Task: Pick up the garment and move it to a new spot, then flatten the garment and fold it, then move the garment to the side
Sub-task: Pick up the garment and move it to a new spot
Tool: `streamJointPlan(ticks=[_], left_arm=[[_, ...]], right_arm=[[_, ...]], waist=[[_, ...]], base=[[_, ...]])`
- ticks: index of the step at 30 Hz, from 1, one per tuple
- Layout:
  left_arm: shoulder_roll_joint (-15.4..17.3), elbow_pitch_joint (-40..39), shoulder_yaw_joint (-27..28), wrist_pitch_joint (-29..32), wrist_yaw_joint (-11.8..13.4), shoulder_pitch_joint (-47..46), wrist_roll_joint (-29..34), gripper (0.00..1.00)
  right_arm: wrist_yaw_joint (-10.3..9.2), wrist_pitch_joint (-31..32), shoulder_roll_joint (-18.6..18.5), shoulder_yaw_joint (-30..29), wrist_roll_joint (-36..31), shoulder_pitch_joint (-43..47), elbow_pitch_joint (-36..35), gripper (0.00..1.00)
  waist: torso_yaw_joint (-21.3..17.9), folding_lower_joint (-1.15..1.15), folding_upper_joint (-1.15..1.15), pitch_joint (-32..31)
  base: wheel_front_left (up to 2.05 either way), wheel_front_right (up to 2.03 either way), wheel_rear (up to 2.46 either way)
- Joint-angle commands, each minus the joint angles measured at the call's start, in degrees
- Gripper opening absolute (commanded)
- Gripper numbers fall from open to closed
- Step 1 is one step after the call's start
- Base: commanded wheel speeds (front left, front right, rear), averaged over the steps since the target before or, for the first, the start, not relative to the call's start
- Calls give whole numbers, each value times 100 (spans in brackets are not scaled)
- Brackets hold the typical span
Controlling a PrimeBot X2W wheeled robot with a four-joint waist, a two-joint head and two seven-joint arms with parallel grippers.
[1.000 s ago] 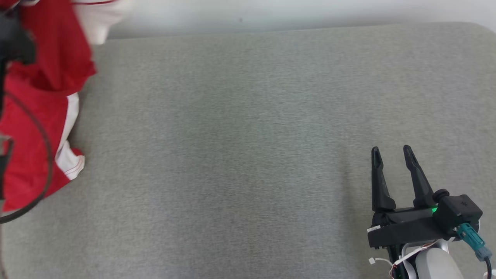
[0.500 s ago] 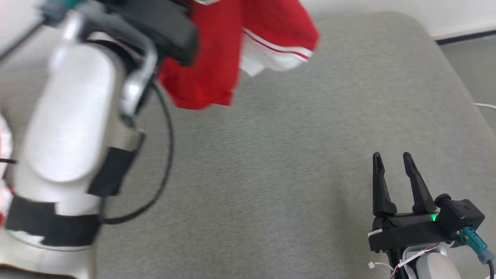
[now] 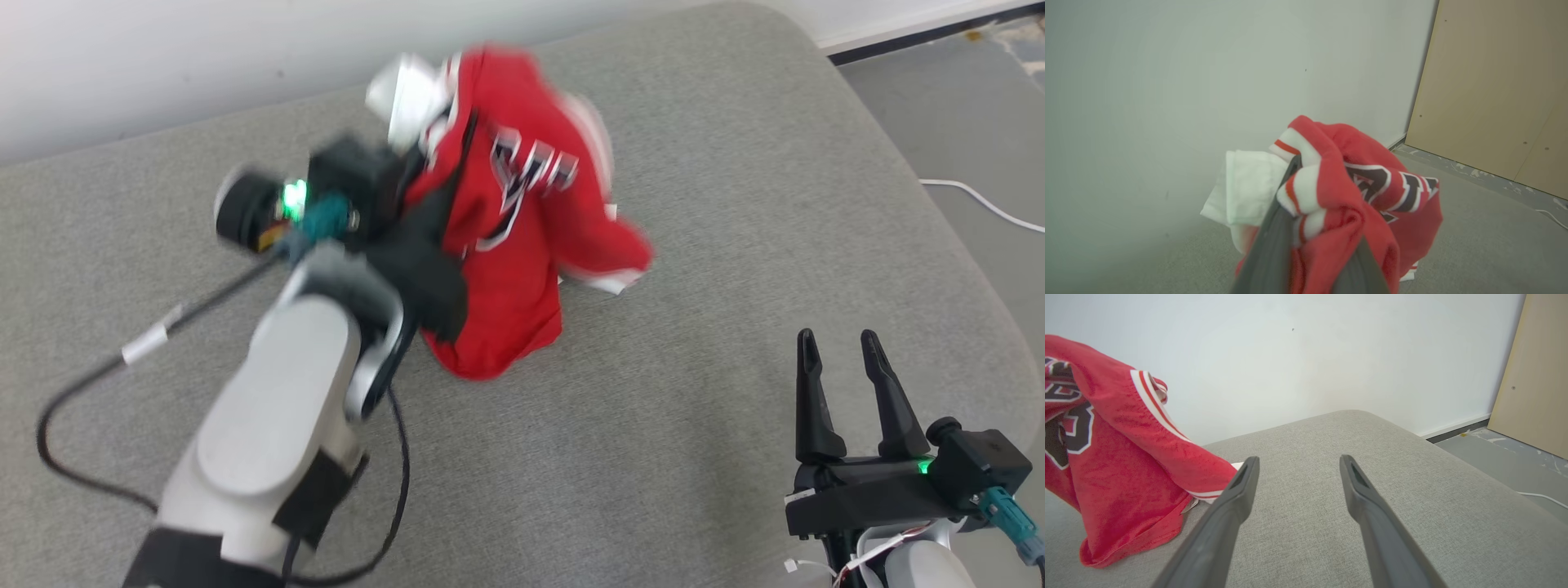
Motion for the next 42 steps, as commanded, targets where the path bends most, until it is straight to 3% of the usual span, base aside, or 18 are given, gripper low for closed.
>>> streamJointPlan(ticks=[1, 5, 6, 7, 8, 17, 23, 32, 42], left_arm=[[68, 141, -15, -115, 41, 255, 37, 0], [144, 566, -8, -356, 126, 811, -42, 0], [157, 670, -20, -409, 121, 925, -48, 7], [157, 763, -45, -481, 114, 1000, -49, 34], [135, 832, -47, -579, 108, 1048, -64, 99], [-23, 755, 57, -1425, 261, 1129, -2, 100], [190, 16, 357, -1490, 463, 1444, 183, 100], [644, -1033, 1089, -1491, 624, 2715, 336, 100], [665, -1681, 1742, -1492, 781, 3982, 341, 100]], right_arm=[[-14, -4, 7, 4, -24, -19, -13, 100], [-14, -4, 5, 55, -51, -113, 4, 100], [-14, -4, 5, 75, -57, -127, 11, 100], [-14, -4, 4, 74, -76, -138, 14, 100], [-14, -4, 4, 87, -92, -151, 14, 100], [-14, -4, 3, 12, -319, -17, 64, 100], [-14, -4, 4, -40, -444, 116, 50, 100], [-14, -4, 3, -90, -575, 287, 67, 100], [-14, -4, 3, -154, -678, 500, 92, 100]], waist=[[79, 0, 0, 68], [197, 0, 0, 147], [228, 0, 0, 154], [272, 0, 0, 159], [315, 0, 0, 154], [863, 0, 0, -209], [1195, 0, 0, -444], [1497, 0, 0, -748], [1752, 0, 0, -1011]], base=[[0, 0, 0], [0, 0, 0], [0, 0, 0], [0, 0, 0], [0, 0, 0], [0, 0, 0], [0, 0, 0], [0, 0, 0], [0, 0, 0]])
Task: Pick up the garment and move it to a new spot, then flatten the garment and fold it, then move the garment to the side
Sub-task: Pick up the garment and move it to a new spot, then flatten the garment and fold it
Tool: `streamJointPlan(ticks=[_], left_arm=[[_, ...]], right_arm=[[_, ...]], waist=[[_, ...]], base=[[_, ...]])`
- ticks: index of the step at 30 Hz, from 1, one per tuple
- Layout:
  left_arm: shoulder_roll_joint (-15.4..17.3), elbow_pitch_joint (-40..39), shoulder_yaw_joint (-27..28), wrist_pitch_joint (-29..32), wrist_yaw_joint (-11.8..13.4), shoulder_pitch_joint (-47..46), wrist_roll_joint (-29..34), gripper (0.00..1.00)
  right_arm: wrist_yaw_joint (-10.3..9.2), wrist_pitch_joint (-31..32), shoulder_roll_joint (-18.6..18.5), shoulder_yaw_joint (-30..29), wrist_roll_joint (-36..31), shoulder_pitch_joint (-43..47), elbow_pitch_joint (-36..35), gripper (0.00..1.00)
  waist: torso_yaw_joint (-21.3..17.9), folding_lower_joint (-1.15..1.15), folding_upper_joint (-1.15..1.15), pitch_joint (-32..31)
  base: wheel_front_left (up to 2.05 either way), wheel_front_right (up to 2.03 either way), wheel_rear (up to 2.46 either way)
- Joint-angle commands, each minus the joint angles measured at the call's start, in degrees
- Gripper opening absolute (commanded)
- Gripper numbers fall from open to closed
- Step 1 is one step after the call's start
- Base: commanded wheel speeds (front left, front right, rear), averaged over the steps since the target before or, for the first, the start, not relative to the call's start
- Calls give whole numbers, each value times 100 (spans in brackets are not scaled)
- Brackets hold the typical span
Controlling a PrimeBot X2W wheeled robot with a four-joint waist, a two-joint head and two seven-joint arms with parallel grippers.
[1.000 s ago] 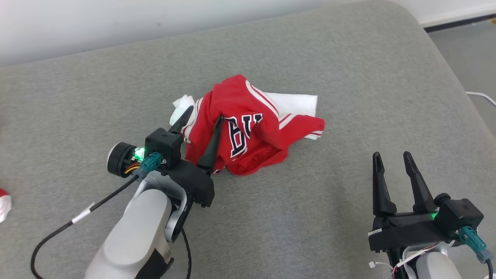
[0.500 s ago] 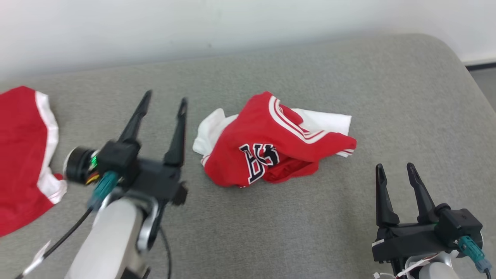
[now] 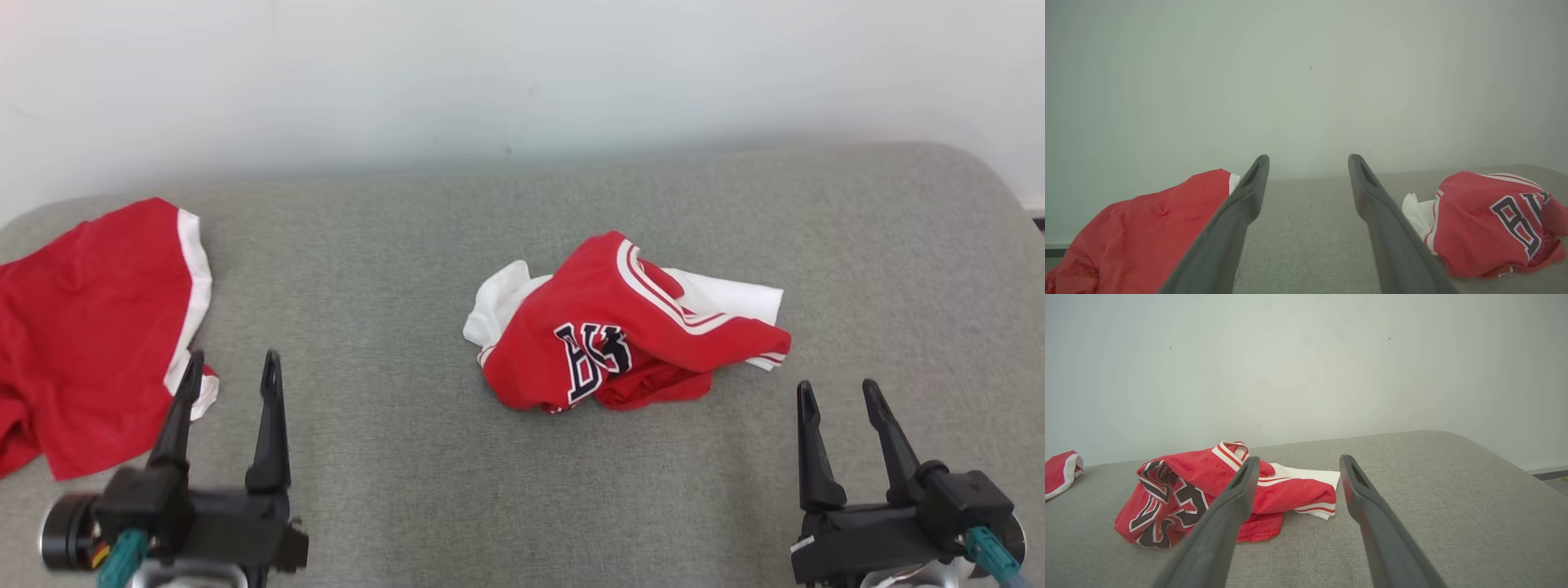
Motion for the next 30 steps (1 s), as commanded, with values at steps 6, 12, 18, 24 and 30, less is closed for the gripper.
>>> streamJointPlan(ticks=[6, 12, 18, 24, 30], left_arm=[[-171, -168, 189, -19, -17, 602, 115, 100], [-372, -219, 322, -19, -109, 899, 177, 100], [-526, -194, 519, -19, -243, 1112, 256, 100], [-670, -155, 652, -19, -405, 1238, 408, 100], [-798, -64, 750, -19, -547, 1225, 549, 100]], right_arm=[[-14, -4, -2, -37, -106, 183, 49, 100], [-14, -4, -4, -57, -154, 266, 66, 100], [-14, -4, -4, -12, -169, 333, 82, 100], [-14, -3, -26, -58, -157, 372, 108, 100], [-14, -3, -43, -84, -137, 384, 148, 100]], waist=[[224, 1, 0, -266], [308, 1, 0, -352], [293, 1, 0, -387], [270, 1, 0, -382], [285, 1, 0, -366]], base=[[0, 0, 0], [0, 0, 0], [0, 0, 0], [0, 0, 0], [0, 0, 0]])
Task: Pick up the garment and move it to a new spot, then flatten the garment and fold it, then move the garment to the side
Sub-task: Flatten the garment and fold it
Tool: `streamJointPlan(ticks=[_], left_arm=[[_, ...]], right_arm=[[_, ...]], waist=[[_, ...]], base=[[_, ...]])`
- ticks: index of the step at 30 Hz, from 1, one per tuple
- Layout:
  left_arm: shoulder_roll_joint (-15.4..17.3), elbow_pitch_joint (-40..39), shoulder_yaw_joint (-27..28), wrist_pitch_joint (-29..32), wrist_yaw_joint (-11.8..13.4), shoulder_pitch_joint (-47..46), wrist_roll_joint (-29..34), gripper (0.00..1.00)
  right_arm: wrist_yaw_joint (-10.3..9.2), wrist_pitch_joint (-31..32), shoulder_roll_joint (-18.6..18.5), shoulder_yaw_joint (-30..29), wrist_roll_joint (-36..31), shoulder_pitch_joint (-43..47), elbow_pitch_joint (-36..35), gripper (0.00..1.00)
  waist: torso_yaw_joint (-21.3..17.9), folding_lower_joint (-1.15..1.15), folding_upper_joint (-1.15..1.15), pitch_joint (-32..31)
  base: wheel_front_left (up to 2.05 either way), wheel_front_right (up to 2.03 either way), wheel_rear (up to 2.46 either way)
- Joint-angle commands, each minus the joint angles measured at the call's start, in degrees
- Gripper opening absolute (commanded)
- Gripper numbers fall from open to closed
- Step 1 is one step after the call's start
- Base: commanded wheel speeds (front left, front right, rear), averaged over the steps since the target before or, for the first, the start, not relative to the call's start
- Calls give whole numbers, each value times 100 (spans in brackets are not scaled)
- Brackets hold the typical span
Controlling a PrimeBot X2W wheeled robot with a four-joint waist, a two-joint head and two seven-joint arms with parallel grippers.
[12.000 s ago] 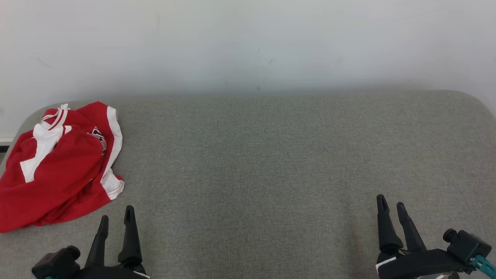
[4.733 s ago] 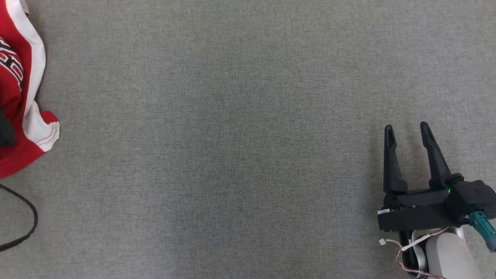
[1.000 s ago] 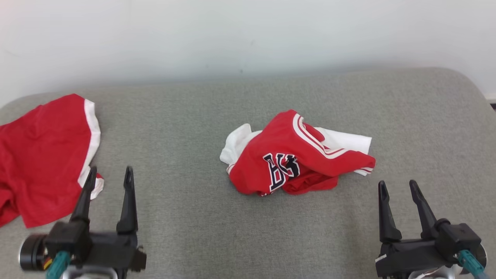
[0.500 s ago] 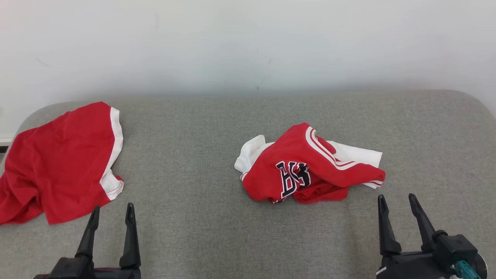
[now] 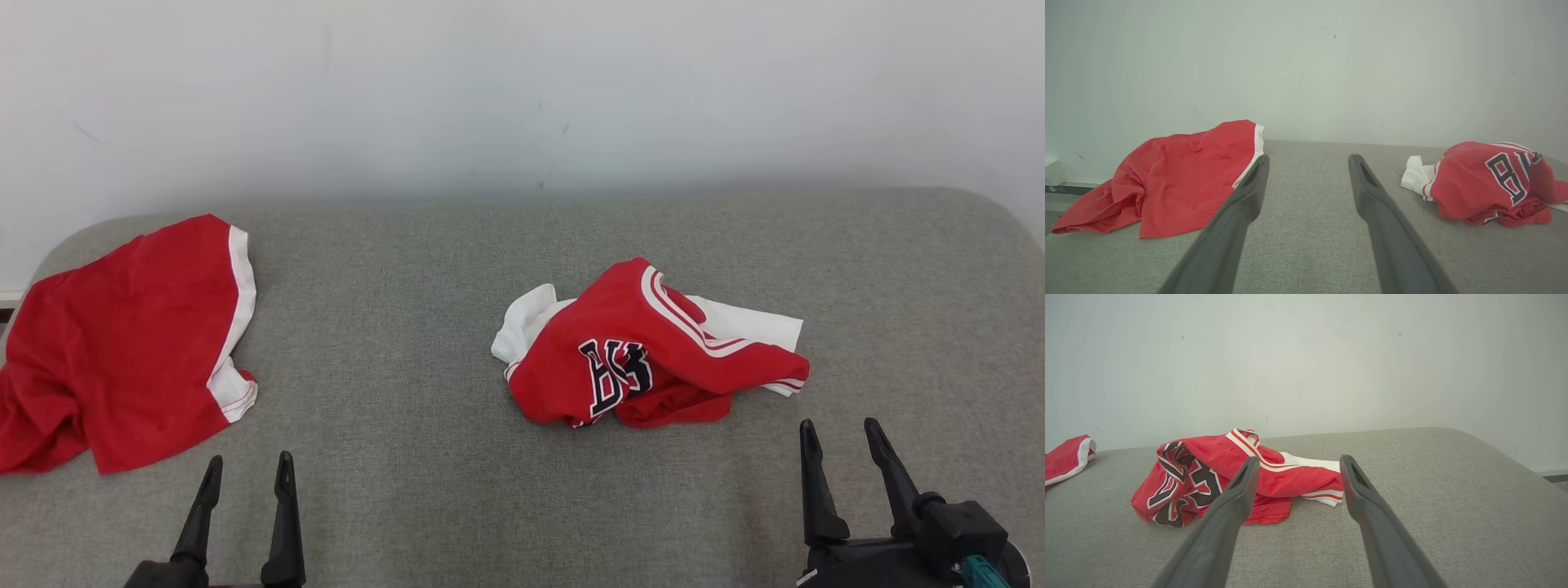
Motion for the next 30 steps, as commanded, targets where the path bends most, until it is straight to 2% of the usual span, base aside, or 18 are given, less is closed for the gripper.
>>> streamJointPlan(ticks=[1, 17, 24, 30], left_arm=[[-45, 28, 41, -19, -56, 26, 102, 100], [-174, 111, 220, -19, -243, -97, 277, 100], [-242, 120, 139, -19, -281, -221, 367, 100], [-273, 230, 82, -19, -336, -401, 377, 100]], right_arm=[[-14, -3, -23, -17, 3, 53, 1, 100], [-14, -3, -8, -32, 81, -115, 137, 100], [-14, 26, -405, 72, 41, -759, 442, 100], [-14, 169, -876, 150, 6, -1586, 991, 100]], waist=[[8, 0, 0, 13], [43, 0, 0, 106], [162, 0, 0, 333], [319, 0, 0, 559]], base=[[0, 0, 0], [0, 0, 0], [0, 0, 0], [0, 0, 0]])
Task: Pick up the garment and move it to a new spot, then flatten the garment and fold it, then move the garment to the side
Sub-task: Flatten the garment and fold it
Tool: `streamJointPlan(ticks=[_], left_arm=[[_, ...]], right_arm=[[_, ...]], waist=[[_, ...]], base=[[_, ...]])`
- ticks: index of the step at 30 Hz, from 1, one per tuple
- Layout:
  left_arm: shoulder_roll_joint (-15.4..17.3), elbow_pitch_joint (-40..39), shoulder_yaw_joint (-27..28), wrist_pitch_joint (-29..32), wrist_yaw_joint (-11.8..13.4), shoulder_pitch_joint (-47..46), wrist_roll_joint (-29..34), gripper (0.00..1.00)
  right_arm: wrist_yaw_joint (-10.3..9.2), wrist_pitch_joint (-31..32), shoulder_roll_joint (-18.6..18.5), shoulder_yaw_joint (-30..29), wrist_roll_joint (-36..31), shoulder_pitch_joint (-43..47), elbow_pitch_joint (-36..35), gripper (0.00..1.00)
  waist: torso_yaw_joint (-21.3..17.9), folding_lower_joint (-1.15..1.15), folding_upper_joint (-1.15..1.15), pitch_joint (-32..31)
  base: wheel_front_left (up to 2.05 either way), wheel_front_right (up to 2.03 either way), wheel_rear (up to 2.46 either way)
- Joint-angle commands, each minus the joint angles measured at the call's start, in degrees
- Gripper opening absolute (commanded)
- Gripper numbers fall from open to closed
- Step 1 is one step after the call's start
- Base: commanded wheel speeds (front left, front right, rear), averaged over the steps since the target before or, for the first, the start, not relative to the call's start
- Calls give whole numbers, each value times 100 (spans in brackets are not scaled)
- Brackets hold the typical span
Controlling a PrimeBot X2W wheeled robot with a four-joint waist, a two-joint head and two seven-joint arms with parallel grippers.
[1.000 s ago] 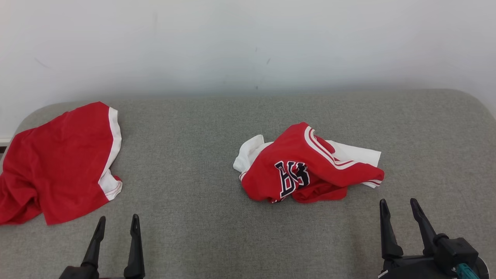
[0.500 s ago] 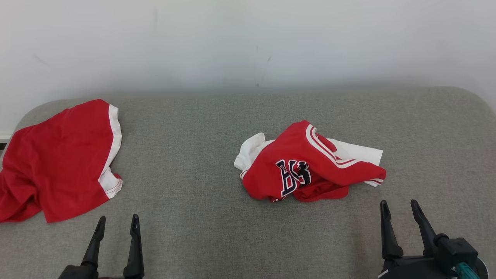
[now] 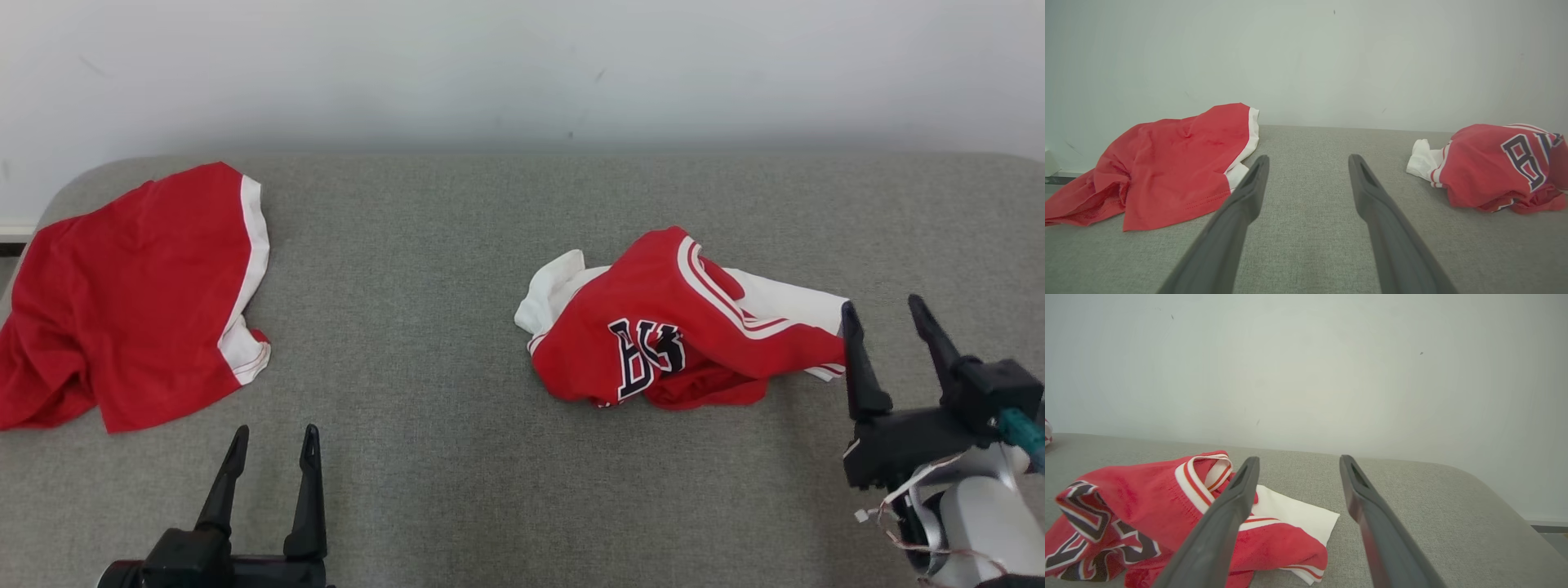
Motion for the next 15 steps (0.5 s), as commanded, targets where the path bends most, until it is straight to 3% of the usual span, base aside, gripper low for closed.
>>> streamJointPlan(ticks=[1, 8, 15], left_arm=[[-24, 33, -33, -19, -9, -84, 50, 100], [-54, 95, -152, -19, -61, -343, 83, 100], [-75, 99, -249, -19, -88, -542, 81, 100]], right_arm=[[-14, 47, -144, -7, -25, -250, 200, 100], [-14, 304, -680, -41, 120, -1288, 1566, 100], [-14, 439, -919, 107, 269, -1840, 2576, 100]], waist=[[131, -1, -1, 148], [420, -1, -1, 457], [630, -1, -1, 743]], base=[[0, 0, 0], [0, 0, 0], [0, 0, 0]])
